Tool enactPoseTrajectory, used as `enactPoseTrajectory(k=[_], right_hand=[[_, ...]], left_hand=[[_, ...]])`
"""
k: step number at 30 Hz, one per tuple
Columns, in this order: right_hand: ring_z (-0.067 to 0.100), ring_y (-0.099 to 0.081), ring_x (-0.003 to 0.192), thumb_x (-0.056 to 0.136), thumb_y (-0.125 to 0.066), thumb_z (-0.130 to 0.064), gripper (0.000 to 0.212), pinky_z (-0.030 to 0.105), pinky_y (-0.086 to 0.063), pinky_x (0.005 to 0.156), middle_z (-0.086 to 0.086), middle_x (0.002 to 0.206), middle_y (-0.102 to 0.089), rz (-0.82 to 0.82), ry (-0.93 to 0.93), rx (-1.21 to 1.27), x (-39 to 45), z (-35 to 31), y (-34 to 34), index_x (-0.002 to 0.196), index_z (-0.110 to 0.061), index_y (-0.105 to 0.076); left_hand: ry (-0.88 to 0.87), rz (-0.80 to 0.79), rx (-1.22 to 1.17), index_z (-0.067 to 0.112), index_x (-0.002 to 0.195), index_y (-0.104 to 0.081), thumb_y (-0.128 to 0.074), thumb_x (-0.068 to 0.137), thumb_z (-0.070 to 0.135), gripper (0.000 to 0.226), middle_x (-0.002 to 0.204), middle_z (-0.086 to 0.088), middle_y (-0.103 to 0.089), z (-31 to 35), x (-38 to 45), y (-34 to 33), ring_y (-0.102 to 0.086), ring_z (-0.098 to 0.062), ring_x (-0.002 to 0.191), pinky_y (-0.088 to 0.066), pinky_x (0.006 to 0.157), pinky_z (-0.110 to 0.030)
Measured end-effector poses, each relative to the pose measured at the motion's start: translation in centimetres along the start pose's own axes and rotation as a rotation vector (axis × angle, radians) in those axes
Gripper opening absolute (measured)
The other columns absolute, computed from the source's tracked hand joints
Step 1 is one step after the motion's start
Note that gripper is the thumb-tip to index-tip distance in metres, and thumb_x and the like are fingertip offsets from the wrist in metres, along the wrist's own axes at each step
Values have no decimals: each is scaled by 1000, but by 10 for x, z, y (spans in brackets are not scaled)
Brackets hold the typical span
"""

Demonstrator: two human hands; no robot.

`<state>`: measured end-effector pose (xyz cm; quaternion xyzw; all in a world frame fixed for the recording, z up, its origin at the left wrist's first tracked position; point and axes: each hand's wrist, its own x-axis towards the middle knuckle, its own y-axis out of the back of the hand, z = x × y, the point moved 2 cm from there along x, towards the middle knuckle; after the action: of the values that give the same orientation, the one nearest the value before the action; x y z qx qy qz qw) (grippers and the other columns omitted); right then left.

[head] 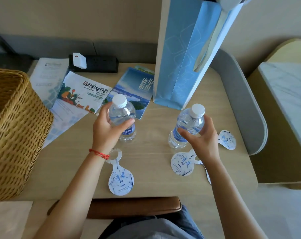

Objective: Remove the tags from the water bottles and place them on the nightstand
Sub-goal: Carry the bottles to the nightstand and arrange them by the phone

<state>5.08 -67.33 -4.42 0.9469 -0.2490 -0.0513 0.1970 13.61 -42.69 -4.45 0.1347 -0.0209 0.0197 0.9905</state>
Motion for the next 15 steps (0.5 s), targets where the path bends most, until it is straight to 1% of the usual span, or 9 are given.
enactPoseTrajectory(k=[2, 5, 7, 9, 10, 11, 12, 14, 15], right_hand=[[-2, -59, 96, 61, -83, -30, 64, 24, -48, 81, -16, 103, -62, 25, -5, 18, -1, -1, -1, 116, -31, -50], [4, -61, 95, 60, -84, -26, 61, 20, -47, 79, -15, 102, -65, 57, -2, 59, -2, -1, -2, 112, -29, -53], [3, -63, 93, 60, -84, -24, 58, 18, -49, 77, -13, 100, -67, 67, -2, 73, -2, -2, -3, 111, -24, -56], [2, -65, 86, 62, -84, -20, 54, 14, -51, 70, -11, 95, -70, 74, -15, 124, -5, -2, -2, 110, -19, -59], [0, -66, 82, 63, -83, -19, 49, 11, -50, 65, -12, 90, -71, 84, -20, 161, -8, -2, 0, 107, -18, -62], [0, -66, 79, 64, -82, -18, 43, 10, -49, 62, -12, 86, -72, 93, -27, 194, -11, -3, 1, 103, -18, -64], [2, -67, 79, 65, -82, -18, 37, 11, -49, 62, -10, 85, -72, 96, -34, 223, -14, -4, 3, 99, -18, -65], [10, -69, 83, 66, -80, -21, 33, 18, -52, 66, -4, 88, -73, 86, -39, 276, -22, -9, 6, 96, -20, -67], [13, -69, 85, 65, -80, -25, 34, 21, -54, 68, -2, 90, -73, 83, -35, 297, -27, -12, 7, 95, -20, -67]], left_hand=[[-23, 3, 8, 9, 115, -55, -84, 59, 19, 64, 111, -10, -64, 1, 2, -1, -60, -21, 100, -50, 89, -38], [-45, -1, -43, 9, 104, -62, -84, 55, 20, 54, 99, -8, -67, 3, 4, -1, -62, -19, 92, -51, 84, -34], [-72, -12, -75, 15, 97, -64, -80, 55, 28, 47, 91, 1, -69, 4, 7, 0, -64, -12, 89, -51, 81, -25], [-94, -13, -90, 17, 90, -66, -78, 56, 26, 37, 81, 15, -70, 3, 10, 1, -63, 0, 81, -48, 74, -15], [-86, -3, -103, 18, 87, -66, -78, 57, 26, 33, 77, 18, -70, 2, 12, 3, -62, 3, 78, -48, 73, -13], [-65, 9, -120, 19, 84, -67, -78, 57, 28, 31, 75, 18, -70, 1, 13, 5, -63, 3, 78, -49, 73, -16], [-36, 15, -139, 19, 83, -68, -77, 56, 32, 31, 77, 15, -70, -1, 15, 8, -64, -2, 80, -51, 76, -23], [-12, -6, -155, 23, 80, -68, -73, 57, 38, 27, 82, 3, -70, -3, 14, 13, -65, -15, 83, -53, 82, -40], [-14, -23, -154, 27, 76, -68, -72, 57, 41, 24, 80, 1, -70, -3, 13, 14, -64, -17, 81, -53, 81, -43]])
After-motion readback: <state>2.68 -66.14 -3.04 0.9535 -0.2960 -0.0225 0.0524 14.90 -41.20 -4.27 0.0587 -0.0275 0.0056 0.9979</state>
